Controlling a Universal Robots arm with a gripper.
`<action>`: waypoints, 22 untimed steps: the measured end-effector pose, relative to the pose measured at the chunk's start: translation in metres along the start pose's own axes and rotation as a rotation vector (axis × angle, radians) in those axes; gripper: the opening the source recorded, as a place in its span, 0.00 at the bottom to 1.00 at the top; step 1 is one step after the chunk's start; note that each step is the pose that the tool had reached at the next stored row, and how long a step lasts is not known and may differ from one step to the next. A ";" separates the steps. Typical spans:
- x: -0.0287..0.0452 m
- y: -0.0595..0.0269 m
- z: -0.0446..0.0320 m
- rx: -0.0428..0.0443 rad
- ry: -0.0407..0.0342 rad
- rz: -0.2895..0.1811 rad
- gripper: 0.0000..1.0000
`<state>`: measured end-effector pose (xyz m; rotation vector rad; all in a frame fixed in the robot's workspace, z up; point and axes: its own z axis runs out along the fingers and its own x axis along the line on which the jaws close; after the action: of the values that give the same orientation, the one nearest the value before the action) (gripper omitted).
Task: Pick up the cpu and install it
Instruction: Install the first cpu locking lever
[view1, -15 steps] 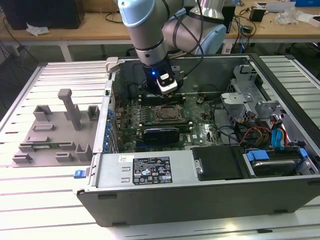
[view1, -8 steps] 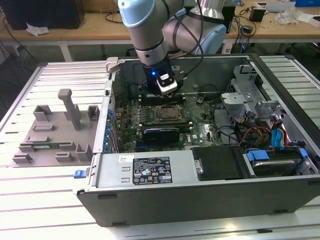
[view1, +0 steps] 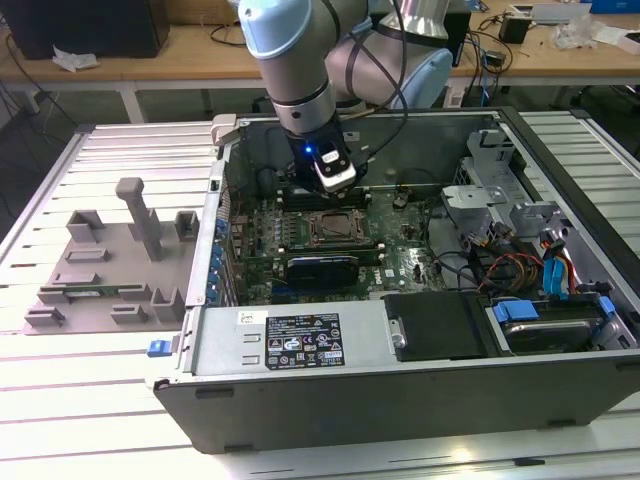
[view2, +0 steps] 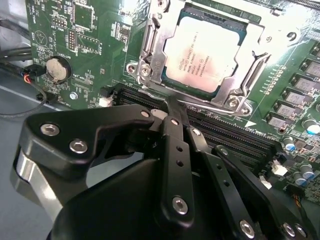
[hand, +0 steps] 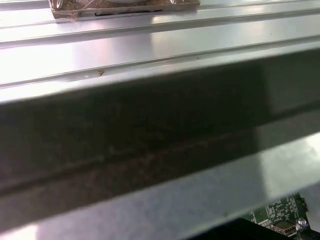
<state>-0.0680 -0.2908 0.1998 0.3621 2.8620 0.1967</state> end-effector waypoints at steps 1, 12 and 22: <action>-0.0001 -0.0004 0.0004 0.0000 0.0000 0.000 0.11; -0.0021 -0.0021 0.0043 0.0000 0.0001 0.000 0.11; -0.0029 -0.0018 0.0033 -0.0186 0.0045 0.006 0.11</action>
<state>-0.0648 -0.2929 0.1969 0.3665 2.8618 0.2253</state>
